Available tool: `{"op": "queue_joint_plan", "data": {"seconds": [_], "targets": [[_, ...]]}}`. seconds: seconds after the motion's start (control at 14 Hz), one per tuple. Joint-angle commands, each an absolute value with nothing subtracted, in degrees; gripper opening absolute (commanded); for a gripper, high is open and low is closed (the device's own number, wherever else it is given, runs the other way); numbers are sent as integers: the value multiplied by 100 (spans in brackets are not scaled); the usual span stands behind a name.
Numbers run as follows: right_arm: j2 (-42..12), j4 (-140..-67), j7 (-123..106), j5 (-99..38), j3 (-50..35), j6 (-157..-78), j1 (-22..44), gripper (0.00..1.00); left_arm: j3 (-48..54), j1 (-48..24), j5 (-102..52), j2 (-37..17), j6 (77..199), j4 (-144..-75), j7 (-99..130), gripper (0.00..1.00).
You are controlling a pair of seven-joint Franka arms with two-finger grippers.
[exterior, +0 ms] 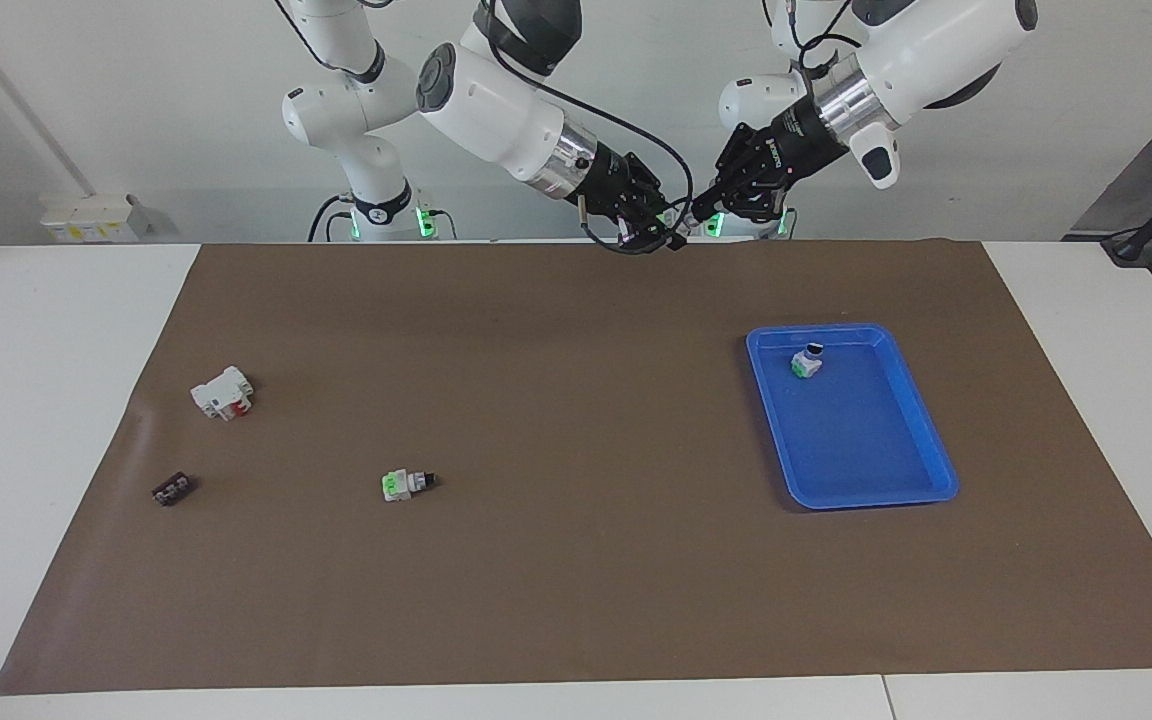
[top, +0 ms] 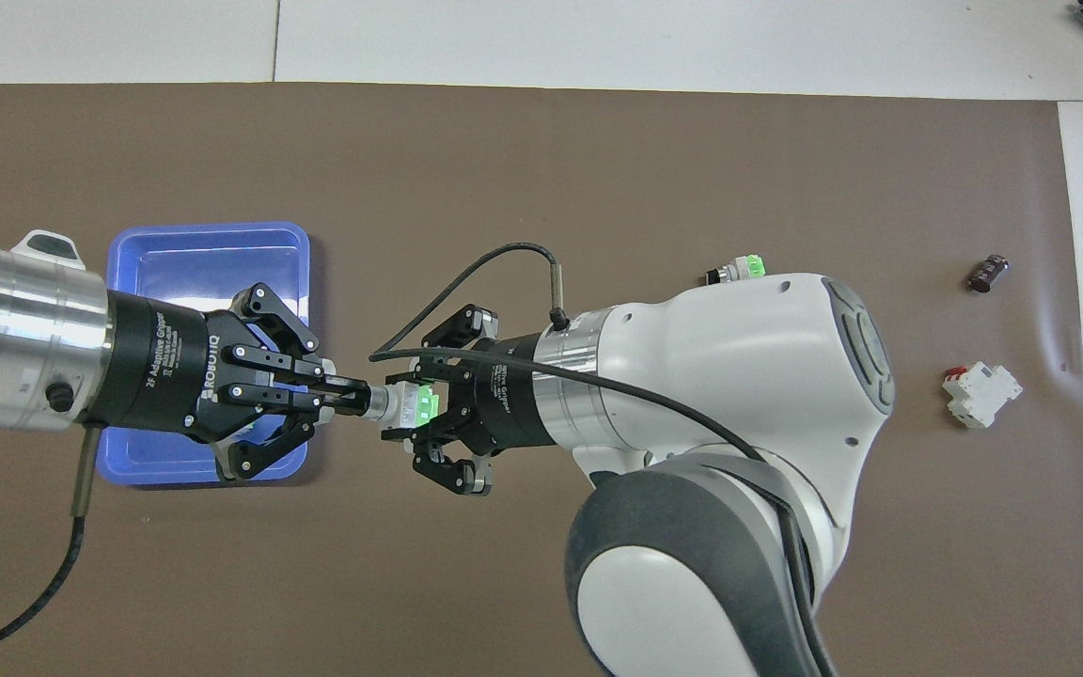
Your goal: Turn and place switch with both arms
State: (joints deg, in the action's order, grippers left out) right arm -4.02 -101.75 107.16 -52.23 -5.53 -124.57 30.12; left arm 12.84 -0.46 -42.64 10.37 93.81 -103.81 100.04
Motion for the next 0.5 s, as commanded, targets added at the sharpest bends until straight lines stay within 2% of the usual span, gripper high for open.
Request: {"op": "queue_joint_plan", "data": {"seconds": [0.0,0.43], "targets": [[-404,-10160,10740,-5309,-571,-12604,2892,0,1283,-79,-4430,1274,8781,-10547,9292,0],[-387,-10160,10749,-5291,-571,-12595,2892,0,1275,-44,-4430,1362,8429,-10617,8001,0]]}}
